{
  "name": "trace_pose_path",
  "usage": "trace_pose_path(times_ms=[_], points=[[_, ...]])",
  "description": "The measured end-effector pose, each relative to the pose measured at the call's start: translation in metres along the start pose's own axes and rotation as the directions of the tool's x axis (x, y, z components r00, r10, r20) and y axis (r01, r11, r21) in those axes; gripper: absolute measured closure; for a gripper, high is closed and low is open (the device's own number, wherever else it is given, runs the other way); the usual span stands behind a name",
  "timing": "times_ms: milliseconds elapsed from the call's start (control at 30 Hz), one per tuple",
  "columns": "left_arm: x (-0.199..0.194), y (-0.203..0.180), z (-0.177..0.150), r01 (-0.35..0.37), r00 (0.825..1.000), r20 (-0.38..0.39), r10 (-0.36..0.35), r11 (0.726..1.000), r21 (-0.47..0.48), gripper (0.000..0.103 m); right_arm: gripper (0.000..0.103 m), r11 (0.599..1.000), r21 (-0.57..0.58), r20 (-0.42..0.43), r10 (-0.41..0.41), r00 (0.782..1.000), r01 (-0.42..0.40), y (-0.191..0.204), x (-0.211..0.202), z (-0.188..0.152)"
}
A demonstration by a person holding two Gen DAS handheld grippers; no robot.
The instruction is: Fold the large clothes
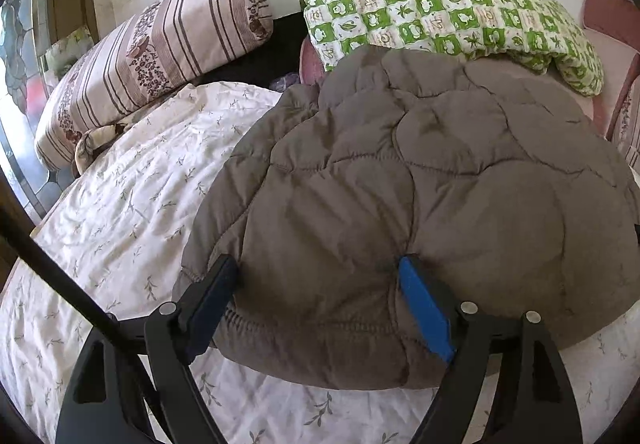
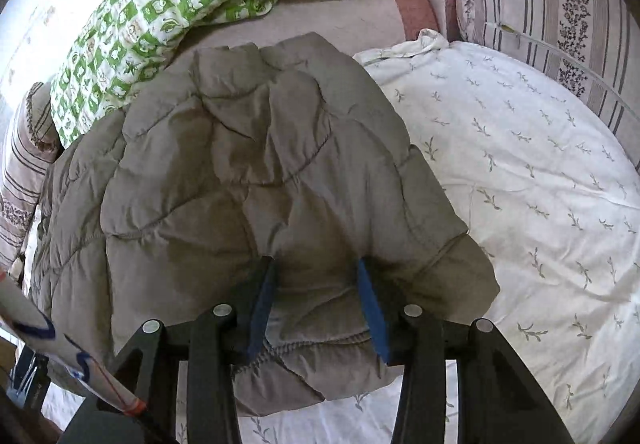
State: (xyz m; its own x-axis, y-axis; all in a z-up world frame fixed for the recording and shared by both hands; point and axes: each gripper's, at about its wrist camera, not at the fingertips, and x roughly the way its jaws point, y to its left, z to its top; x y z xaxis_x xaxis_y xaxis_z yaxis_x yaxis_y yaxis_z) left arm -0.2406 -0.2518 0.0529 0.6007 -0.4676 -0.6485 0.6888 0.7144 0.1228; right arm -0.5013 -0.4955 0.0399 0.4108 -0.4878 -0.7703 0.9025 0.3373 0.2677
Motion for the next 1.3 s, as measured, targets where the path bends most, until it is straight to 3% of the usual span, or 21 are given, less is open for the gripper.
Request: trace_pose_path(times_ms=[133, 233, 400, 500, 700, 1300], points=[[-0.008, -0.001, 0.002, -0.023, 0.999, 0.032, 0.023, 1.000, -0.003, 0.020, 0.057, 0.995, -0.085, 0.105, -0.034, 0.994, 0.043, 0.022, -0.025, -0.006], [-0.019, -0.005, 0.003, -0.036, 0.996, 0.086, 0.035, 0.999, 0.007, 0.020, 0.054, 0.983, -0.182, 0.176, 0.053, 0.983, -0.020, 0.053, -0.043, -0.016], [-0.024, -0.014, 0.001, -0.015, 0.993, 0.115, 0.010, 0.999, 0.036, 0.020, 0.053, 0.925, -0.365, 0.150, 0.170, 0.974, -0.105, 0.106, -0.047, -0.047], [-0.021, -0.020, -0.002, -0.031, 0.993, 0.114, 0.024, 0.998, 0.062, 0.020, 0.051, 0.904, -0.417, 0.132, 0.162, 0.978, -0.093, 0.120, -0.041, -0.060], [-0.017, -0.021, -0.005, -0.029, 0.995, 0.101, 0.023, 0.998, 0.063, 0.020, 0.047, 0.903, -0.416, 0.083, 0.151, 0.985, -0.103, 0.115, -0.022, -0.058], [-0.011, -0.022, -0.005, -0.023, 0.997, 0.081, 0.018, 0.998, 0.061, 0.020, 0.044, 0.898, -0.429, 0.060, 0.135, 0.989, -0.097, 0.117, -0.014, -0.064]])
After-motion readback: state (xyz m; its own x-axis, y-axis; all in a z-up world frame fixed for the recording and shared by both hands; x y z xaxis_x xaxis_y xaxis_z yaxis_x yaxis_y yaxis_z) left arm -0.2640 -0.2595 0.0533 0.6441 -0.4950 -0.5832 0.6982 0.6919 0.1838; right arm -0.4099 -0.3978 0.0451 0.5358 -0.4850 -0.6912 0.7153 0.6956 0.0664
